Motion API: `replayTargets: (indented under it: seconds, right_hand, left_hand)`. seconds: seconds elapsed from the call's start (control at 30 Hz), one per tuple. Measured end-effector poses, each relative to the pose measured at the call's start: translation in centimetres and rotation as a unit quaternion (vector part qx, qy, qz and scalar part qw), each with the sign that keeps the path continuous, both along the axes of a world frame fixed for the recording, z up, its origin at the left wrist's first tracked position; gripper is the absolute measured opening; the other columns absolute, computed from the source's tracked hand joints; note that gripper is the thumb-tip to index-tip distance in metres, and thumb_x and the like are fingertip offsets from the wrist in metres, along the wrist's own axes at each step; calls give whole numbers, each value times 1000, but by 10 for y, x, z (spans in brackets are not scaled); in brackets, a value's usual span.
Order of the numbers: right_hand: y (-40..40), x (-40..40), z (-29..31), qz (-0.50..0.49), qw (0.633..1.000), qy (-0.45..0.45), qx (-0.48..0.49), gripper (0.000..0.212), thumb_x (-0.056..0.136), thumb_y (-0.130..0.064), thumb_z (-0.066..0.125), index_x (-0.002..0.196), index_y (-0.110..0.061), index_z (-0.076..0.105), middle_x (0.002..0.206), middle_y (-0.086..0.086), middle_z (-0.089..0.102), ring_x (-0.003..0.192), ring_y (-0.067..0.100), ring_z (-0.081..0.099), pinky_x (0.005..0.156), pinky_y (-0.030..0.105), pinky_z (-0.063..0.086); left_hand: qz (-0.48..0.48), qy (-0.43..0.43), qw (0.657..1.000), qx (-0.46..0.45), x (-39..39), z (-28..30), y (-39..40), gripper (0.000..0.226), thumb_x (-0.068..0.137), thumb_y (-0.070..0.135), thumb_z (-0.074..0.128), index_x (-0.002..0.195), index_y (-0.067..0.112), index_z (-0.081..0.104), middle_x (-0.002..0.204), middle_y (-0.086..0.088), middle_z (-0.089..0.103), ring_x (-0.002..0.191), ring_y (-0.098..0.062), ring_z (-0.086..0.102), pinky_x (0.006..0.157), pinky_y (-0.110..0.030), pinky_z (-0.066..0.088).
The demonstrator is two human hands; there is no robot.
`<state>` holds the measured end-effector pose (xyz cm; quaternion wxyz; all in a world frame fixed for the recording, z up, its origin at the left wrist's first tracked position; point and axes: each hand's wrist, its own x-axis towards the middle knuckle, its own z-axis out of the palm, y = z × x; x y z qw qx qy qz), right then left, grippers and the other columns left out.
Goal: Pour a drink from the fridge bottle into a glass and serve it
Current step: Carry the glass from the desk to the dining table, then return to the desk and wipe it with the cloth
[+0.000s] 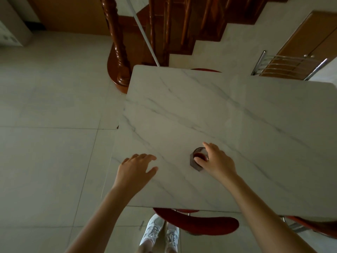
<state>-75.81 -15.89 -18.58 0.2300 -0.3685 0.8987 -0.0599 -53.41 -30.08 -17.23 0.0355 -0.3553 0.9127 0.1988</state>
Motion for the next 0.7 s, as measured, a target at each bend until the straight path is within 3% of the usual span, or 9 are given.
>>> replayTargets:
  seconds: [0.13, 0.33, 0.7]
  right_hand:
    - [3, 7, 35, 27, 996, 21, -80, 57, 85, -47, 54, 136, -26, 39, 138, -4, 45, 121, 21, 47, 91, 37, 42]
    - [-6, 30, 88, 123, 974, 59, -178, 55, 85, -50, 55, 134, -27, 45, 135, -7, 50, 121, 17, 47, 93, 32, 41]
    - [-47, 133, 137, 336, 913, 45, -227, 54, 87, -54, 49, 133, -27, 45, 134, -6, 52, 120, 13, 45, 92, 26, 39]
  left_hand:
    - [18, 19, 999, -30, 5, 26, 5, 38, 90, 50, 48, 125, 34, 52, 123, 14, 61, 109, -8, 56, 90, -28, 42]
    - [73, 35, 994, -74, 30, 69, 11, 40, 90, 52, 45, 126, 36, 50, 128, 15, 58, 115, -8, 53, 93, -30, 41]
    - [241, 52, 960, -135, 152, 107, 39, 40, 89, 53, 48, 125, 38, 52, 126, 17, 60, 112, -7, 56, 89, -30, 44]
